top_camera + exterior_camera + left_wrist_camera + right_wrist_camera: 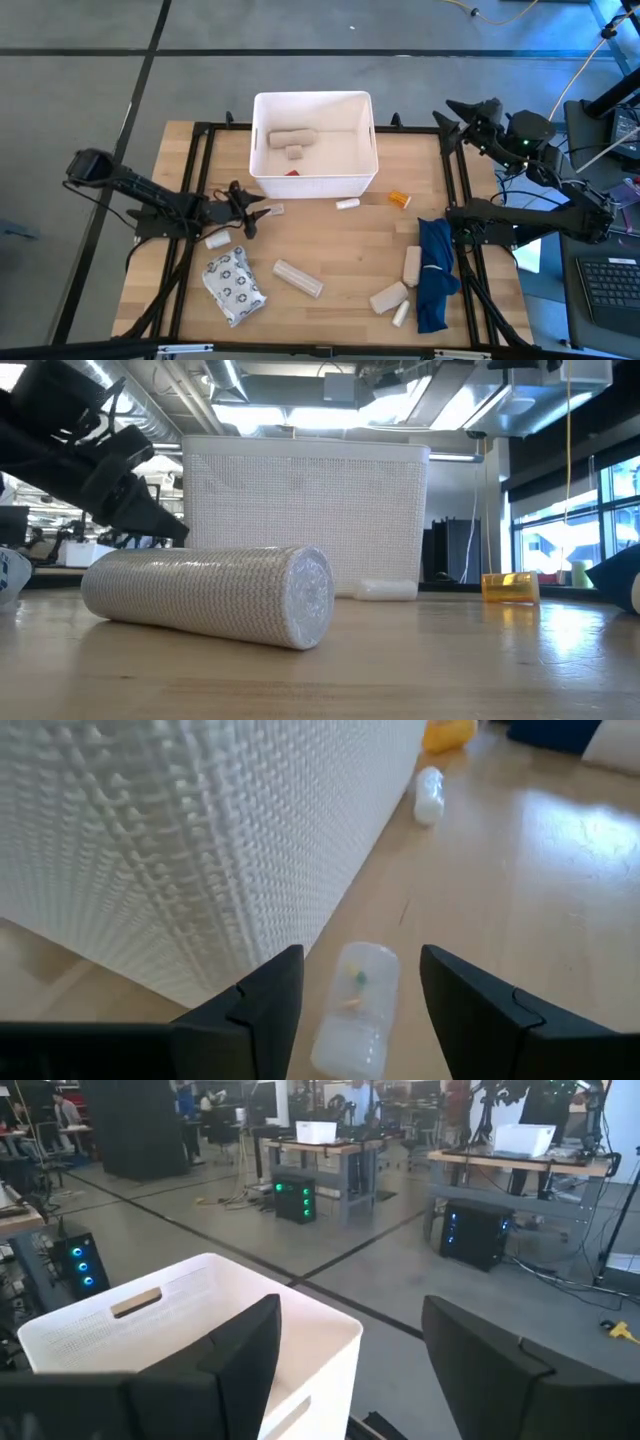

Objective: Pick & place medical supplies in basket/bin
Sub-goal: Put the transparent pill bottle into the white bin

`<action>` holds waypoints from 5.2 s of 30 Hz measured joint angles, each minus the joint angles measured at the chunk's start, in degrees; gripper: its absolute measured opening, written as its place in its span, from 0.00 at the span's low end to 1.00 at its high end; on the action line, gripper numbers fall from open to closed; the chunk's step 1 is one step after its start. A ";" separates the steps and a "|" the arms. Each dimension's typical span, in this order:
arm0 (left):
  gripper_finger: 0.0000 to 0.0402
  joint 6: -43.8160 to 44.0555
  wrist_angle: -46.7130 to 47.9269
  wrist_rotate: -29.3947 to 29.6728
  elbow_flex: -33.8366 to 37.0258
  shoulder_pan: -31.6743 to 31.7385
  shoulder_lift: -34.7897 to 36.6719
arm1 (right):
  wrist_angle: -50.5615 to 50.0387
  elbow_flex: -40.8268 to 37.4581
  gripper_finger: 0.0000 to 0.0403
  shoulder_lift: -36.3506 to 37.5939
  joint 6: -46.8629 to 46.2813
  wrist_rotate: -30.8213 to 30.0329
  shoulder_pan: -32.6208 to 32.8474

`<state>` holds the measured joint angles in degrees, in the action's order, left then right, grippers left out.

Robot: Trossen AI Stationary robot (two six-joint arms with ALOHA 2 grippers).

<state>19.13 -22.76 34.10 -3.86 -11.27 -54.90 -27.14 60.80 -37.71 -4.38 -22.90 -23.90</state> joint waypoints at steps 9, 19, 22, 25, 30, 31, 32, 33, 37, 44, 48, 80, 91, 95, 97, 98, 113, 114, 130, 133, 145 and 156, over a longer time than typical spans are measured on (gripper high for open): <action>0.48 -5.82 2.21 -10.67 -5.58 4.81 -1.26 | -0.09 0.02 0.60 0.00 -2.75 0.00 0.00; 0.48 -9.92 17.02 -18.64 -17.27 8.09 -14.84 | -1.46 0.04 0.60 -0.02 -4.62 0.01 0.00; 0.48 -11.99 17.46 -18.84 -19.31 8.15 -19.17 | -1.62 0.04 0.60 -0.04 -4.75 0.60 0.01; 0.48 -13.39 17.42 -18.87 -20.76 8.13 -22.39 | -1.65 0.04 0.60 -0.04 -4.58 2.13 0.00; 0.48 -13.11 19.74 -18.19 -22.15 8.13 -24.57 | -2.20 0.07 0.60 -0.04 -4.53 3.53 0.00; 0.48 -13.10 20.37 -17.19 -22.32 8.11 -24.59 | -2.45 0.07 0.60 -0.04 -4.51 3.54 0.00; 0.48 -13.25 20.97 -15.83 -22.39 8.11 -24.56 | -2.68 0.07 0.60 -0.04 -4.49 3.53 0.00; 0.48 -13.62 21.75 -14.26 -22.40 8.13 -24.52 | -2.93 0.07 0.60 -0.04 -4.43 3.54 0.00; 0.48 -13.77 24.03 -11.87 -22.36 8.15 -23.51 | -4.00 0.07 0.60 -0.04 -4.36 3.56 0.00; 0.48 -9.40 27.84 -12.85 -24.50 8.25 -16.95 | -5.70 0.07 0.60 -0.04 -4.29 3.58 0.00; 0.48 -3.10 39.12 -12.59 -27.21 9.77 -11.35 | -5.74 0.07 0.60 -0.04 -4.16 3.61 0.00; 0.70 14.13 49.42 -48.44 -29.05 10.82 1.06 | -15.86 0.07 0.60 -0.03 0.32 3.53 0.01; 0.69 12.36 48.67 -45.13 -29.05 10.73 1.04 | -18.75 0.07 0.60 -0.03 0.15 3.52 0.00; 0.69 4.68 52.83 -37.49 -29.05 9.28 1.02 | -18.75 0.07 0.60 -0.04 0.25 3.51 0.01; 0.69 1.51 56.39 -33.55 -29.05 8.36 0.30 | -18.73 0.07 0.60 -0.04 0.28 3.50 0.00; 0.69 -0.04 58.33 -32.17 -29.05 7.95 -0.19 | -18.73 0.07 0.60 -0.04 0.30 3.50 0.02; 0.69 -13.78 56.49 -27.46 -29.05 6.91 -17.35 | -18.62 0.04 0.60 -0.03 -1.12 3.48 0.00; 0.69 -14.20 56.28 -27.02 -29.05 6.82 -18.46 | -18.62 0.04 0.60 -0.02 -1.17 3.48 0.02; 0.44 -14.27 54.15 -26.31 -29.12 6.84 -21.80 | -18.62 0.04 0.60 -0.03 -1.20 3.48 0.01; 0.38 -13.74 56.28 -27.31 -30.70 6.86 -21.83 | -18.62 0.04 0.60 -0.02 -1.19 3.48 0.00; 0.38 -10.52 77.40 -30.18 -52.50 6.86 -21.50 | -18.62 0.04 0.60 -0.02 -0.95 3.48 0.01; 0.40 -9.23 77.27 -25.98 -80.39 13.12 -21.11 | -18.62 0.04 0.60 -0.04 0.19 3.48 0.02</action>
<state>9.90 54.51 8.13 -84.25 1.86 -76.01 -45.76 60.84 -37.76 -4.19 -19.42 -23.88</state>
